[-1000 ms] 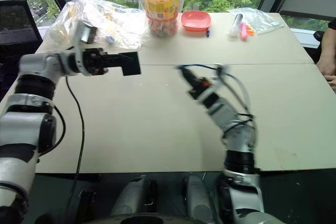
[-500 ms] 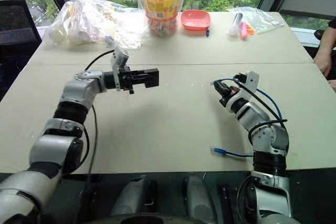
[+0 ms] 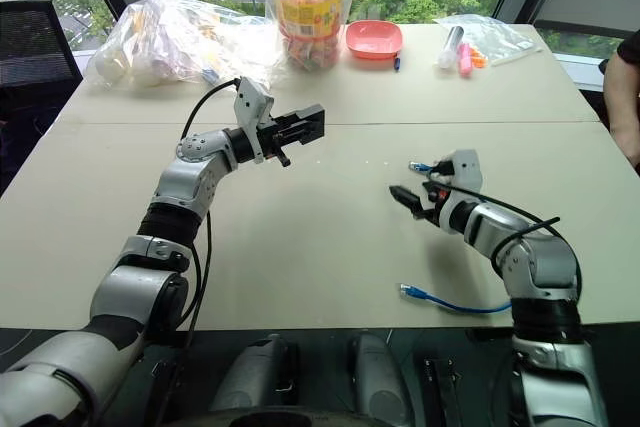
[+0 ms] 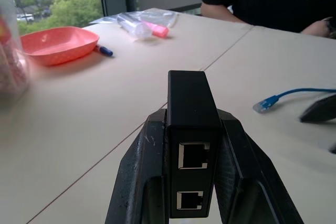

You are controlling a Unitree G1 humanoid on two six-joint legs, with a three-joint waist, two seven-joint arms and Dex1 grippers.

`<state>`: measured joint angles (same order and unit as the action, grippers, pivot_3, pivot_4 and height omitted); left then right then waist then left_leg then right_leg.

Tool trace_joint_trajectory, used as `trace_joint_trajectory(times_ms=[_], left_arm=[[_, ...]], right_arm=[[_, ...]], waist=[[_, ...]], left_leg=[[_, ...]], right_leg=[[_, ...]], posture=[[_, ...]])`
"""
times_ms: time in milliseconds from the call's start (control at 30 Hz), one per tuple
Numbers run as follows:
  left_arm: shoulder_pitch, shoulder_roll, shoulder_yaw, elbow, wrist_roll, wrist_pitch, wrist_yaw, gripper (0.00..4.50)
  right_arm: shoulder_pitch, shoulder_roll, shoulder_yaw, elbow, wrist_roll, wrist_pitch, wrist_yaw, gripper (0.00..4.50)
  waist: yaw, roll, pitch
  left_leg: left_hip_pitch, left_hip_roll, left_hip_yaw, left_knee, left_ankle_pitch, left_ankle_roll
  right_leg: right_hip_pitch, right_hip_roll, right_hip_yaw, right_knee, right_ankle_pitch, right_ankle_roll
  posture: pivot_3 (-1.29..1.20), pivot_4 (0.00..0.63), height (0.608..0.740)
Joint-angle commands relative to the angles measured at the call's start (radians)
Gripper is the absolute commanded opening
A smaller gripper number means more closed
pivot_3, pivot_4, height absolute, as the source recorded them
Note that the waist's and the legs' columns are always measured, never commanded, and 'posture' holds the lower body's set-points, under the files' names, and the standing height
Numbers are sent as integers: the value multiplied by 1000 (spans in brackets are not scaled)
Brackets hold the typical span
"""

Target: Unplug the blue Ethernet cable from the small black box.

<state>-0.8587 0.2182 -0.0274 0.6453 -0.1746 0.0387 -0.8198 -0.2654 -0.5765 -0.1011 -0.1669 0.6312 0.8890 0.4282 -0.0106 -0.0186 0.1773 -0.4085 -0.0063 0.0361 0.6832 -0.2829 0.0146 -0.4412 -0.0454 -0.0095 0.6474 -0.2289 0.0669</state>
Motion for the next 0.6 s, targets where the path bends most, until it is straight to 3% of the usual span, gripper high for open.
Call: trace_joint_trajectory(times_ms=[33, 67, 133, 367, 500, 600], left_arm=[[17, -27, -17, 45, 31, -72, 27, 502], [12, -37, -12, 75, 34, -90, 41, 502], [4, -48, -16, 136, 56, -144, 68, 1556], [37, -43, 0, 139, 35, -140, 42, 4387], [89, -7, -13, -5, 13, -33, -13, 4452], [184, 68, 6, -344, -92, 224, -51, 4452]], right_arm=[[-2, 47, -17, -33, -5, -40, -5, 4473], [-3, 61, -25, -32, -6, -46, -10, 4473], [-1, 78, -32, -38, -2, -36, -18, 4500], [9, 105, -44, -89, 3, -24, -38, 4500], [19, 113, -58, -101, 8, -26, -39, 4500], [48, 99, -107, -134, 41, -45, -3, 4500]], waist=[[-1, 0, 0], [0, 0, 0], [1, 0, 0], [1, 0, 0], [-2, 0, 0], [-2, 0, 0]], left_leg=[[0, 0, 0, 0, 0, 0], [1, 0, 0, 0, 0, 0], [1, 0, 0, 1, 0, 0], [0, 0, 0, 1, 0, 0], [0, 0, 0, 1, 0, 0], [0, 1, 0, 0, 0, 0]], right_leg=[[0, 0, 0, 0, 0, 0], [0, 0, 0, 0, 0, 1], [0, 0, 0, 0, 0, 1], [0, 0, 0, 0, 1, 1], [0, 0, 0, 0, 1, 1], [0, 0, 0, 0, 1, 1]], posture=[[0, 150, 740], [0, 150, 740], [0, 150, 740], [0, 150, 740], [0, 150, 740], [0, 150, 740]])
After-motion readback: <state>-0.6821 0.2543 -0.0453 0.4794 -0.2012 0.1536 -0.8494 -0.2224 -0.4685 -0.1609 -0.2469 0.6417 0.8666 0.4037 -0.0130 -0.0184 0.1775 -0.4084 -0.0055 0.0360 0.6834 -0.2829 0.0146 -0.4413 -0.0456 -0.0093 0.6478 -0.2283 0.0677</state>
